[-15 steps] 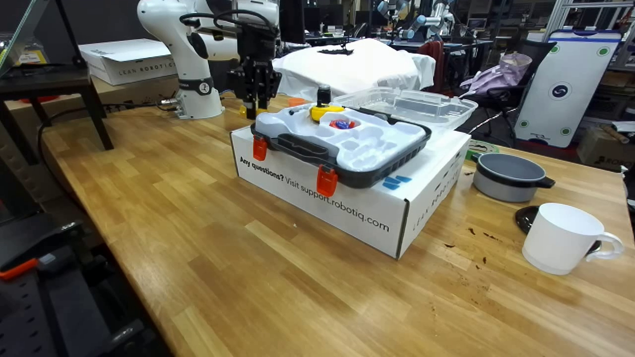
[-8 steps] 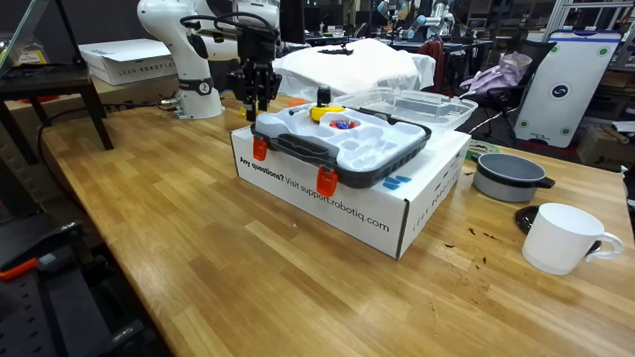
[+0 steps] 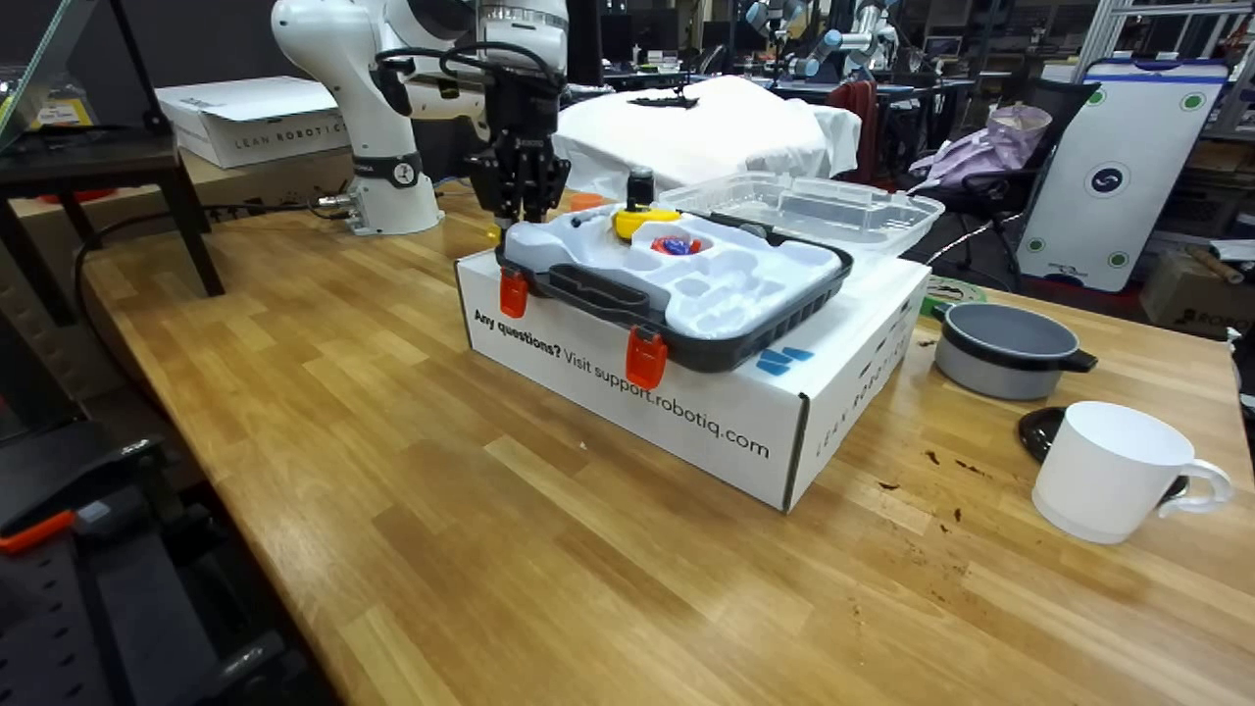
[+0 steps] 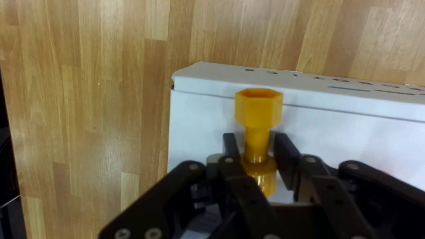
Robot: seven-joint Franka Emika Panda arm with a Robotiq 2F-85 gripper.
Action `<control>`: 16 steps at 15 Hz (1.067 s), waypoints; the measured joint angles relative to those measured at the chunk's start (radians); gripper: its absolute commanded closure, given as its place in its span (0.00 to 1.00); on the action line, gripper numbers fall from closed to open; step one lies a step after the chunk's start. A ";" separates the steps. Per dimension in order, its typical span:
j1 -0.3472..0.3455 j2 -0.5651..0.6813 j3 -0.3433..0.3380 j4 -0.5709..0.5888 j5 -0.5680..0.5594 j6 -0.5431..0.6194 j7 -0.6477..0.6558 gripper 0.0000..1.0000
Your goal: Turn the yellow object clockwise
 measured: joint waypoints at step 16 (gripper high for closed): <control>-0.013 0.002 -0.001 0.006 0.001 -0.002 0.006 0.00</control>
